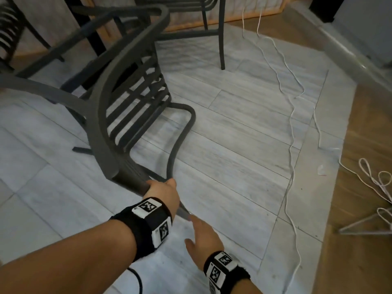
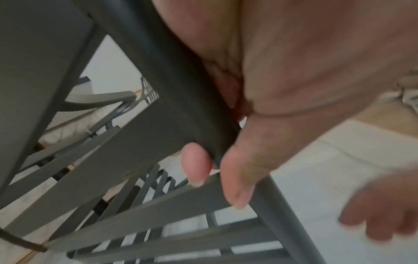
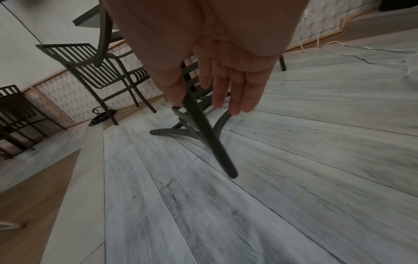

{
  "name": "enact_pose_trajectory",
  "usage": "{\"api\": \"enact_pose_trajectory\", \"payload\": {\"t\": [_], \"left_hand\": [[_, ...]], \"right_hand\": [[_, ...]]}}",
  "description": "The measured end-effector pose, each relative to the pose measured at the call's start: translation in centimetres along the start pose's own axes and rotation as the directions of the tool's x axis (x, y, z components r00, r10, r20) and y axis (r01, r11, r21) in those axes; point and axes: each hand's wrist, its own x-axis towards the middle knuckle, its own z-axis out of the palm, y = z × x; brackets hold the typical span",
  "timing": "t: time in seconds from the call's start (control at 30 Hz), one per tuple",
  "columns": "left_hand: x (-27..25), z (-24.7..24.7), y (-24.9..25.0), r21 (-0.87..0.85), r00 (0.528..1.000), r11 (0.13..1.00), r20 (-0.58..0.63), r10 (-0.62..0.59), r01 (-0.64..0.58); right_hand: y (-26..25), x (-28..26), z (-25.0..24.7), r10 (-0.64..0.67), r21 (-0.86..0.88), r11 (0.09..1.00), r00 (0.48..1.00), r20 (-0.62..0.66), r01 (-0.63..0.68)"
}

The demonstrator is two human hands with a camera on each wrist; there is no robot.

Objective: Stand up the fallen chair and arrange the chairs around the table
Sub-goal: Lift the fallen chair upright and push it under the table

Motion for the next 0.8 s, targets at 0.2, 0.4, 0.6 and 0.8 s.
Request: {"api": "enact_pose_trajectory", "payload": {"t": [0.2,0.4,0.6,0.8], "left_hand": [[-8.5,-4.2,-7.2,-0.077,0.997,0.997,-0.071,0.007,-0.013],[-14.9,-2.9,-13.4,-0.157,0.984,0.987,-0.166,-0.061,0.034],[-19.7,-2.3,-20.2,-0.243,0.863,0.962,-0.451,-0.229,0.128],[-24.6,-1.5,-26.5,-0.233,0.810,0.928,-0.456,-0.369,0.292]], "right_hand": [[-5.6,2.1,-0.8,0.023,0.198,0.980,0.973,-0.231,0.024],[-11.0,-0.2,-5.1,-0.161,-0.027,0.987,0.975,-0.153,0.158],[-17.7,-3.9,-11.7,-0.370,-0.187,0.924,0.906,-0.204,0.335],[-24.7,-6.8,-17.7,-0.509,-0.346,0.841,0.825,-0.244,0.416]]}}
